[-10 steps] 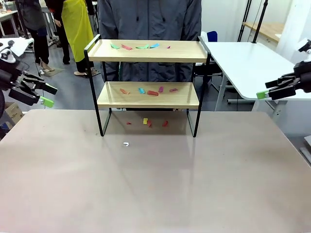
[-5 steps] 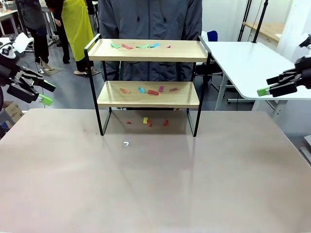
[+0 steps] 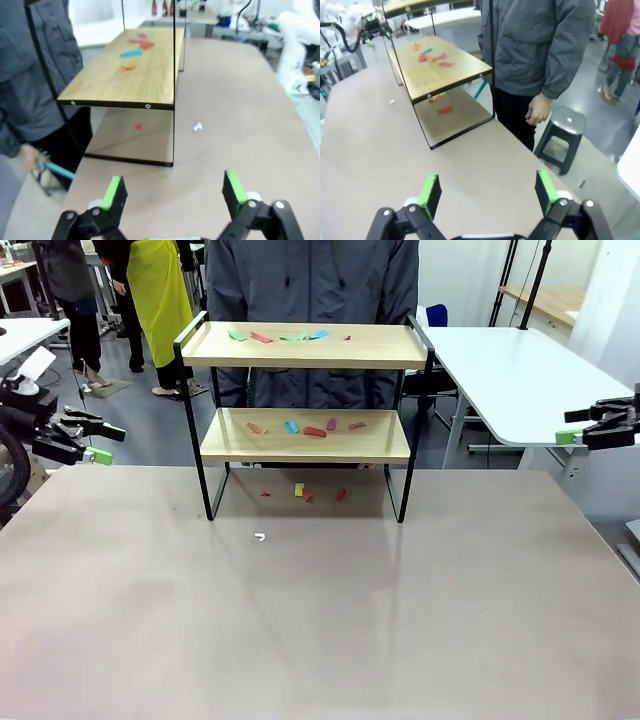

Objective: Clean the shelf.
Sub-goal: Pick up the Duster handed by the human.

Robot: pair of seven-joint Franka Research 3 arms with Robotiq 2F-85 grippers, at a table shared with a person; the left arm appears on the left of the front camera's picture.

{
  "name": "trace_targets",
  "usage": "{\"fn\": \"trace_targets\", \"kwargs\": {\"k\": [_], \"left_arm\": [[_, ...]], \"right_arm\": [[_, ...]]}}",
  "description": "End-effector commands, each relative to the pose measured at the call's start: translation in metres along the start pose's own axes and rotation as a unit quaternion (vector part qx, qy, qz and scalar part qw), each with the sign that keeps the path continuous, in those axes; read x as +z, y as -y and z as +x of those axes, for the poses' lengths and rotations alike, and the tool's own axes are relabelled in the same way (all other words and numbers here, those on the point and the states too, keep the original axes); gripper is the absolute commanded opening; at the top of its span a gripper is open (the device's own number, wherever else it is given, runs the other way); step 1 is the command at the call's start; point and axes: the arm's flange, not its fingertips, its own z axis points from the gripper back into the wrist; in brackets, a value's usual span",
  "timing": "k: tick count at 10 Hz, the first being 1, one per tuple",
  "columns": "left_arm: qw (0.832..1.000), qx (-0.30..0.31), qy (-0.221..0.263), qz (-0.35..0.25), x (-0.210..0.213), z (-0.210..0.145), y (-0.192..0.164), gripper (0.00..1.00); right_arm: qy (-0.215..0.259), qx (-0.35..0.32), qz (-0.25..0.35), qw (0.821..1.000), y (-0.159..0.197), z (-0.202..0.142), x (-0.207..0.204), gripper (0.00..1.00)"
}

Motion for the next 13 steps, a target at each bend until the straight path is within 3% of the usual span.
{"fn": "trace_targets", "kwargs": {"k": [1,4,7,11,13], "left_arm": [[0.997,-0.029,0.069,-0.037,0.013,-0.02,-0.027,1.0],[0.99,-0.06,0.116,-0.045,0.024,-0.038,-0.036,1.0],[0.982,-0.085,0.163,-0.048,0.029,-0.04,-0.03,1.0],[0.981,-0.078,0.176,-0.033,0.029,-0.038,-0.027,1.0],[0.984,-0.072,0.153,-0.056,0.028,-0.038,-0.028,1.0]], "right_arm": [[0.068,0.013,0.031,0.997,0.038,-0.01,-0.014,1.0],[0.122,0.002,0.028,0.992,0.063,-0.025,-0.015,1.0],[0.143,-0.008,0.027,0.989,0.072,-0.027,-0.014,1.0],[0.133,-0.012,0.024,0.991,0.073,-0.025,-0.012,1.0],[0.148,0.001,0.025,0.989,0.069,-0.034,-0.011,1.0]]}}
